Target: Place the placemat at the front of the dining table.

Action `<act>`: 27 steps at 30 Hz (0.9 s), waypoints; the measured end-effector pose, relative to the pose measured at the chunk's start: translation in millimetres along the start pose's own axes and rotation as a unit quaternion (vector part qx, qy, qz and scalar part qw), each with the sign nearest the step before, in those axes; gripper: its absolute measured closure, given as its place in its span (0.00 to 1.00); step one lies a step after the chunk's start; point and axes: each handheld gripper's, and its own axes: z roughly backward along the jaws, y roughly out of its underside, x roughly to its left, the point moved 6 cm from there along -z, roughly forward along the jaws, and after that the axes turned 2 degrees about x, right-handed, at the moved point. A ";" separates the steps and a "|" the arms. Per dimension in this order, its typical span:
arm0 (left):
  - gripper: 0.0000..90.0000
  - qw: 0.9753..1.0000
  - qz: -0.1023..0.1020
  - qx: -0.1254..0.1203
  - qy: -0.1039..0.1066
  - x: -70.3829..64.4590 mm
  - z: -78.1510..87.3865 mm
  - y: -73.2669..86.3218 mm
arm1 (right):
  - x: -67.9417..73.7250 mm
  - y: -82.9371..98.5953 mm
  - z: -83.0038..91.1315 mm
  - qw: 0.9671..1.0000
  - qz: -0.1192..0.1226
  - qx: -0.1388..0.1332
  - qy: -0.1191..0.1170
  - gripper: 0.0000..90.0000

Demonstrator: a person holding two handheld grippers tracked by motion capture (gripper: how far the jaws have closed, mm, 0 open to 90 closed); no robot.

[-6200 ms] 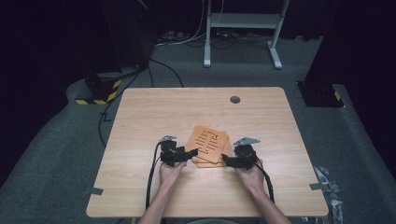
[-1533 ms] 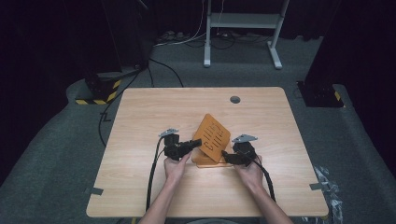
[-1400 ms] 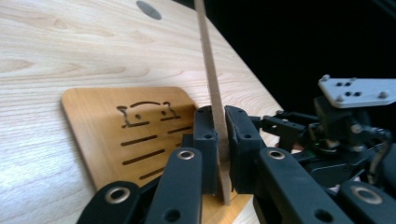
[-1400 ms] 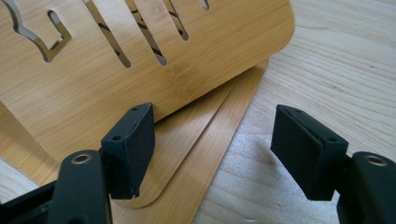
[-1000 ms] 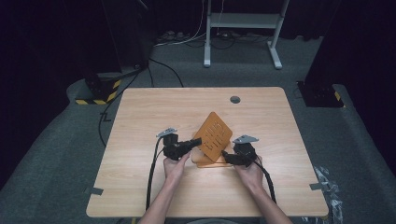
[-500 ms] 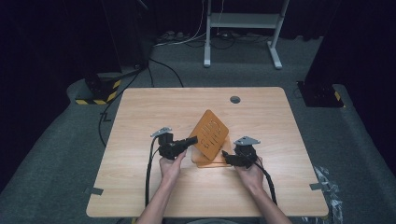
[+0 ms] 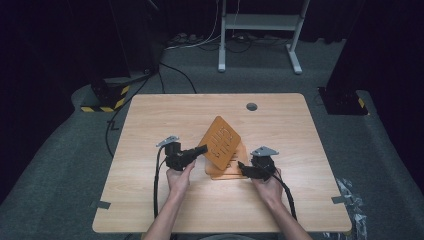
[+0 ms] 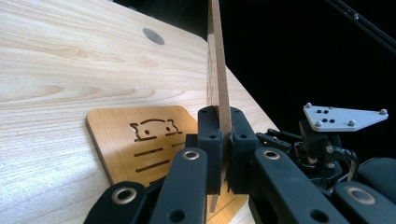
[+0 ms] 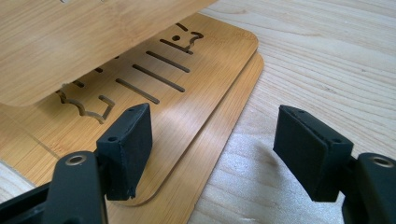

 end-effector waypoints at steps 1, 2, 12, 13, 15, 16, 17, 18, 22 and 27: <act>0.96 1.000 0.000 0.000 0.000 0.0 0.5 -0.1 | 0.4 0.0 -0.1 1.000 -0.003 -0.002 0.001 0.31; 0.96 1.000 -0.002 0.001 0.000 0.1 1.2 -0.2 | 0.1 0.1 -0.5 1.000 -0.002 -0.006 0.004 0.32; 0.96 1.000 -0.004 -0.005 -0.009 3.5 12.2 -3.1 | -2.0 -0.5 10.5 1.000 -0.010 -0.018 0.005 0.34; 0.96 1.000 -0.005 -0.007 -0.009 3.9 13.2 -3.5 | -2.2 -0.7 12.5 1.000 -0.011 -0.016 0.003 0.34; 0.96 1.000 -0.005 -0.010 -0.009 4.2 15.1 -4.2 | -3.8 -1.0 13.9 1.000 -0.011 -0.021 0.006 0.34; 0.96 1.000 -0.004 -0.011 -0.009 4.3 16.4 -4.6 | -4.3 -0.6 14.8 1.000 -0.012 -0.017 0.004 0.34; 0.96 1.000 -0.004 -0.013 -0.008 4.3 17.0 -4.9 | -5.4 0.7 15.8 1.000 -0.012 -0.010 0.002 0.34; 0.96 1.000 -0.004 -0.013 -0.009 4.6 17.8 -5.2 | -6.8 1.4 15.8 1.000 -0.009 -0.010 0.003 0.34; 0.96 1.000 -0.002 -0.018 -0.010 5.5 21.0 -6.3 | -13.0 5.5 18.8 1.000 -0.015 -0.009 0.009 0.34; 0.96 1.000 0.000 -0.023 -0.013 8.6 27.2 -8.1 | -20.7 11.7 22.9 1.000 -0.017 -0.005 0.019 0.34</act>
